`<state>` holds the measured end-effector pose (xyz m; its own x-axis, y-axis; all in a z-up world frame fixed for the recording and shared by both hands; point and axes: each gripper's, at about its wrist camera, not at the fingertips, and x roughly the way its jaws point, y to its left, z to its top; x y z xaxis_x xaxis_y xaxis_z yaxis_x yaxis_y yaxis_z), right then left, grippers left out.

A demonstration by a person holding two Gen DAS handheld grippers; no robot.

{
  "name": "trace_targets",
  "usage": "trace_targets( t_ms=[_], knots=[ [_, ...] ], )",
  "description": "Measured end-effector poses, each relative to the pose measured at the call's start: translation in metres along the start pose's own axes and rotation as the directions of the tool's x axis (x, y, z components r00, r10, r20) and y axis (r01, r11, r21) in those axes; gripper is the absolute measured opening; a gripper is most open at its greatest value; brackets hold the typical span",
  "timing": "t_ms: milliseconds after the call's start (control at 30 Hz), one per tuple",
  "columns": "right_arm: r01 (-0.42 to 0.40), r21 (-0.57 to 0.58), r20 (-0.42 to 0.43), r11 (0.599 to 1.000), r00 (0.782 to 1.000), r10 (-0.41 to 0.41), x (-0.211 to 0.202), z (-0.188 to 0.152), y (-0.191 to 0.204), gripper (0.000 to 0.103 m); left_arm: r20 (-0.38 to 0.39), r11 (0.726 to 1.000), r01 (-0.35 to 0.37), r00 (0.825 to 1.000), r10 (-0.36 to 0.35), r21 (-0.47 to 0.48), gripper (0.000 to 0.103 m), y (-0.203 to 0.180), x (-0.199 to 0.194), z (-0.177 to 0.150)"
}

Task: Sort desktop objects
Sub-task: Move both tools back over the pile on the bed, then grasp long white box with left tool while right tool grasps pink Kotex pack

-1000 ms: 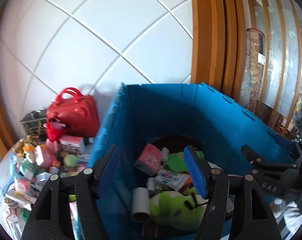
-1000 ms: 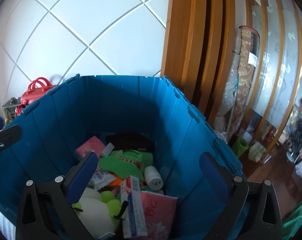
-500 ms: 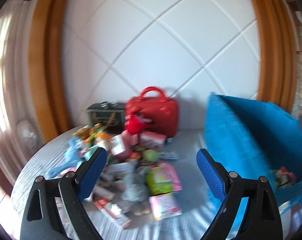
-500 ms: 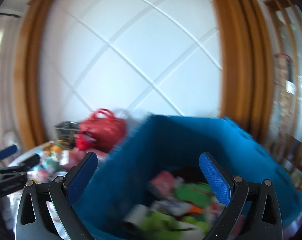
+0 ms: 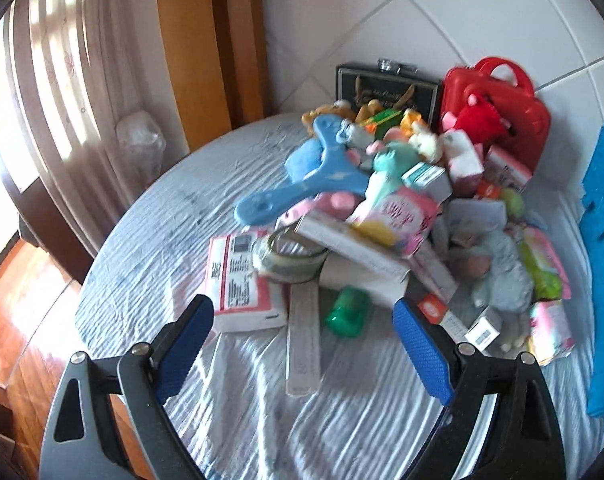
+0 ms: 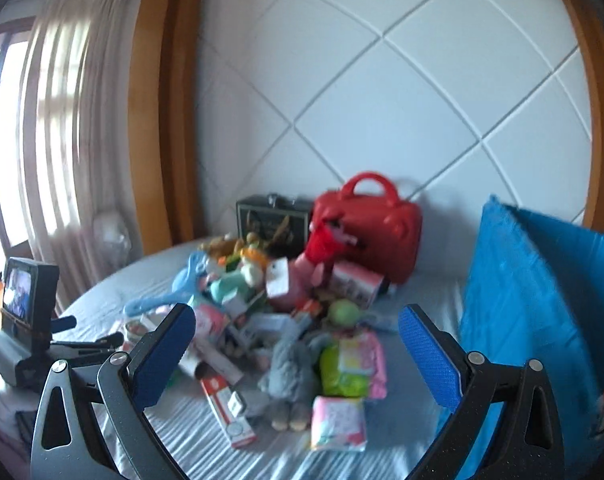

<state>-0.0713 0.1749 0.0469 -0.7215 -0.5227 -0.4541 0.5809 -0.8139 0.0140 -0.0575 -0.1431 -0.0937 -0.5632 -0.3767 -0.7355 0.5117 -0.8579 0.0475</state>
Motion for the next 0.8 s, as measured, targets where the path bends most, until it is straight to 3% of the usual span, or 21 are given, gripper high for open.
trace_targets(
  t_ms=[100, 267, 367, 500, 733, 800],
  knots=[
    [0.025, 0.041, -0.142, 0.999, 0.990, -0.019, 0.044, -0.031, -0.003, 0.103, -0.108, 1.000, 0.002, 0.994, -0.002, 0.004, 0.092, 0.013, 0.039, -0.016],
    [0.111, 0.075, -0.334, 0.991, 0.939, -0.080, 0.104, -0.083, -0.031, 0.103, -0.226, 0.999, 0.051, 0.973, -0.053, -0.011, 0.082, 0.015, 0.093, -0.030],
    [0.158, 0.082, -0.412, 0.984, 0.904, -0.110, 0.130, -0.104, -0.050, 0.103, -0.248, 0.998, 0.056, 0.967, -0.051, 0.014, 0.076, 0.005, 0.110, -0.033],
    [0.208, 0.106, -0.507, 0.972, 0.853, -0.127, 0.155, -0.121, -0.075, 0.103, -0.292, 0.999, 0.035, 0.956, -0.028, 0.020, 0.056, -0.004, 0.136, -0.037],
    [0.206, 0.155, -0.598, 0.966, 0.798, -0.074, 0.182, -0.141, -0.091, 0.103, -0.286, 0.999, 0.053, 0.957, -0.048, 0.009, 0.053, -0.010, 0.143, -0.038],
    [0.191, 0.157, -0.616, 0.969, 0.786, -0.055, 0.187, -0.146, -0.089, 0.103, -0.286, 0.995, 0.098, 0.954, -0.094, -0.002, 0.035, -0.010, 0.140, -0.040]
  ],
)
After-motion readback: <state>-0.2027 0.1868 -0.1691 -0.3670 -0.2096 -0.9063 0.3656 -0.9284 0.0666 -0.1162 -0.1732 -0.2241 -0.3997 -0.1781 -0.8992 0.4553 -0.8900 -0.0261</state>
